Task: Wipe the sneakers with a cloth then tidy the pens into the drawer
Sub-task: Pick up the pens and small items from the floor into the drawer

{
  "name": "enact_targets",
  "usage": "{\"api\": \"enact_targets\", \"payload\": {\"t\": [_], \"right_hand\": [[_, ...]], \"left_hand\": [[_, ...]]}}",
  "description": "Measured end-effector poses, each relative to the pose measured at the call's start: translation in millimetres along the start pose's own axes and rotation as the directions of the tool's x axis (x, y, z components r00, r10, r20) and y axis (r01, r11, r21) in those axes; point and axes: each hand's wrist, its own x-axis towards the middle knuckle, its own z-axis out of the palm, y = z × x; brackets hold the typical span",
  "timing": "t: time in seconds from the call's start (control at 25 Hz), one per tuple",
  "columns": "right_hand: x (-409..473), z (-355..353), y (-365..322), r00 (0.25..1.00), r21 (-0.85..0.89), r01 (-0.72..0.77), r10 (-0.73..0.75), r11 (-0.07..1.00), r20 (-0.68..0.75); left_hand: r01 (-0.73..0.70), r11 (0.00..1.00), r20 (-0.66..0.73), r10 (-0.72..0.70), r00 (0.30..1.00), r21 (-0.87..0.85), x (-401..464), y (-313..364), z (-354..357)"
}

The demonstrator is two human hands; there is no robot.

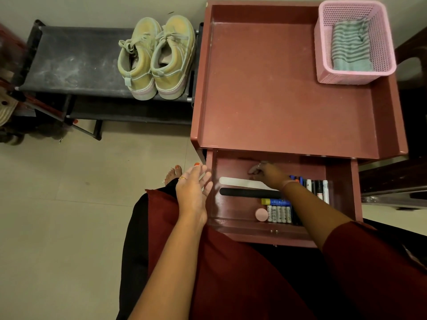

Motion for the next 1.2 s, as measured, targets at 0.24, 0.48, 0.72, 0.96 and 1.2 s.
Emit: {"api": "enact_targets", "payload": {"t": [0.24,0.48,0.72,0.96,1.2], "right_hand": [[15.6,14.5,-3.8,0.997,-0.046,-0.032,0.035,0.998,0.065],[8.0,16.4,-4.4,0.998,-0.048,-0.056,0.057,0.997,0.021],[6.1,20.1,-5.4,0.998,-0.031,-0.07,0.07,0.997,-0.003],[-20.9,13.2,-6.8,0.973,0.235,-0.074,0.122,0.969,-0.196],[-118.9,-12.5,-12.9,0.842,0.568,-0.02,0.32,0.823,-0.435]], "left_hand": [[0.011,1.0,-0.007,-0.011,1.0,-0.02,3.8,0.6,-0.9],[0.007,1.0,-0.001,-0.007,1.0,-0.02,4.5,0.7,-3.2],[0.006,1.0,-0.001,-0.006,1.0,-0.013,3.8,0.5,-2.0],[0.008,1.0,0.01,-0.007,1.0,-0.03,6.3,-0.1,-6.4],[0.041,0.997,0.052,-0.038,0.998,-0.067,-1.7,-2.0,-7.8]]}}
